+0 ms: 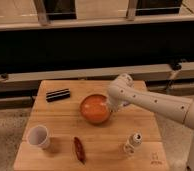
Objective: Drag the ceramic bowl in a circle
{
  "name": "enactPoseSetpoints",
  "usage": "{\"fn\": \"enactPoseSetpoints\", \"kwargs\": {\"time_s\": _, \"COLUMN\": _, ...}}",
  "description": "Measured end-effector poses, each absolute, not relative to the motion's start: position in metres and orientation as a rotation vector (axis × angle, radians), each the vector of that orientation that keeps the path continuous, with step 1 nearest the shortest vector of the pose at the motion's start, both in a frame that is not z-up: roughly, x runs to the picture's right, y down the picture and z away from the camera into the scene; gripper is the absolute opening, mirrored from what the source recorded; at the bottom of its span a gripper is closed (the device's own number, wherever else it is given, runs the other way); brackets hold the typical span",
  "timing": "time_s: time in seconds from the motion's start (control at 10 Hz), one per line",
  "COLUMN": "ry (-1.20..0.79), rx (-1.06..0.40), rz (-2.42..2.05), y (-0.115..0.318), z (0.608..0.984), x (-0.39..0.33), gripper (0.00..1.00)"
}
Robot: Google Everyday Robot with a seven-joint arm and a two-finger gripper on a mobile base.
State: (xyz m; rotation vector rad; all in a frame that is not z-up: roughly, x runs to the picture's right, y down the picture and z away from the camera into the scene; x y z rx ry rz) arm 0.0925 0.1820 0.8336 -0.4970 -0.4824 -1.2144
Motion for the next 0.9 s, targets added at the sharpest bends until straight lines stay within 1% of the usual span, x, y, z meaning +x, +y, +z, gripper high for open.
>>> {"fn": "enactPoseSetpoints", "kwargs": {"time_s": 0.5, "ry": -0.531, "rx": -0.479, "rz": -1.266, "y": 0.19, "z": 0.826, "x": 0.059, "gripper": 0.0}}
{"fn": "enactPoseSetpoints", "kwargs": {"time_s": 0.9, "ry": -0.553, "rx": -0.464, "rz": -1.295, "y": 0.188, "z": 0.825, "x": 0.036, "gripper": 0.0}}
